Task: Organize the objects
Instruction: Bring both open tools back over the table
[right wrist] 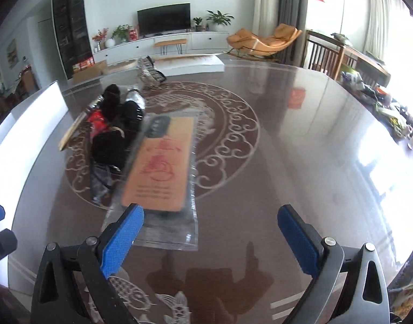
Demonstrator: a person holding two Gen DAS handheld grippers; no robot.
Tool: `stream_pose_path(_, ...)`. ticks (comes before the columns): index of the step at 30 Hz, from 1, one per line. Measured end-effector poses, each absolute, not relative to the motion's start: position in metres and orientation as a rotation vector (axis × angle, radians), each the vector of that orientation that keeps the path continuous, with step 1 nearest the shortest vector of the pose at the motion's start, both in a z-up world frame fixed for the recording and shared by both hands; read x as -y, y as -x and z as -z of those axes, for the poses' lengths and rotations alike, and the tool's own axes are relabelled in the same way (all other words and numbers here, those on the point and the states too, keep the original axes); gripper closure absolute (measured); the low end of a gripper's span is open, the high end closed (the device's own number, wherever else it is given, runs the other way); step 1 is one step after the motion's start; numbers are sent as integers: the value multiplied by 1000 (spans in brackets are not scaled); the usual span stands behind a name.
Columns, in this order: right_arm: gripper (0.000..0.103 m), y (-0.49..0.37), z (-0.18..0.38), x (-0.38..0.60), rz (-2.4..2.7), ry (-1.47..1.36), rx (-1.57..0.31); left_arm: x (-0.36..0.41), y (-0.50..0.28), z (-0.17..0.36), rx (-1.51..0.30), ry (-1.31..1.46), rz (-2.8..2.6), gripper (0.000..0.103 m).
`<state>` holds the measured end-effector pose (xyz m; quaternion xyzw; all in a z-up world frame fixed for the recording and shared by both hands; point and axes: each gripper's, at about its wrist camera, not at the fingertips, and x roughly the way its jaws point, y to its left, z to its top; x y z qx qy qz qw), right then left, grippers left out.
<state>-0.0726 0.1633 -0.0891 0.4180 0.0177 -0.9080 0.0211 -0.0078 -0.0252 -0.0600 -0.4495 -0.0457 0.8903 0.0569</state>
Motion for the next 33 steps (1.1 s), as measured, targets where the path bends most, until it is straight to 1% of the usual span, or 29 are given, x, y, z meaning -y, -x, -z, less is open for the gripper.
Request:
stream_pose_path(2, 3, 72, 94, -175, 2837, -1302, -49, 16, 25, 76, 57, 1377, -2730, 5)
stream_pose_path(4, 3, 68, 97, -187, 2841, -1309, -24, 15, 37, 86, 20, 1390, -2746, 5)
stream_pose_path(7, 3, 67, 100, -191, 2836, -1319, 36, 18, 48, 93, 40, 1400, -2754, 5)
stream_pose_path(12, 3, 67, 109, -195, 2833, -1367, 75, 19, 60, 107, 55, 1440, -2740, 5)
stream_pose_path(19, 3, 68, 114, -203, 2831, -1397, 134, 14, 62, 110, -40, 1421, -2762, 5)
stream_pose_path(23, 3, 68, 115, -206, 2829, -1410, 160, 15, 62, 111, -34, 1409, -2768, 4)
stream_pose_path(25, 3, 68, 116, -209, 2829, -1414, 185, 13, 62, 112, -37, 1412, -2761, 0)
stream_pose_path(28, 3, 70, 119, -213, 2820, -1441, 225, 13, 63, 112, -40, 1416, -2753, 0)
stream_pose_path(33, 2, 71, 120, -212, 2826, -1444, 216, 13, 63, 112, -39, 1416, -2753, 0)
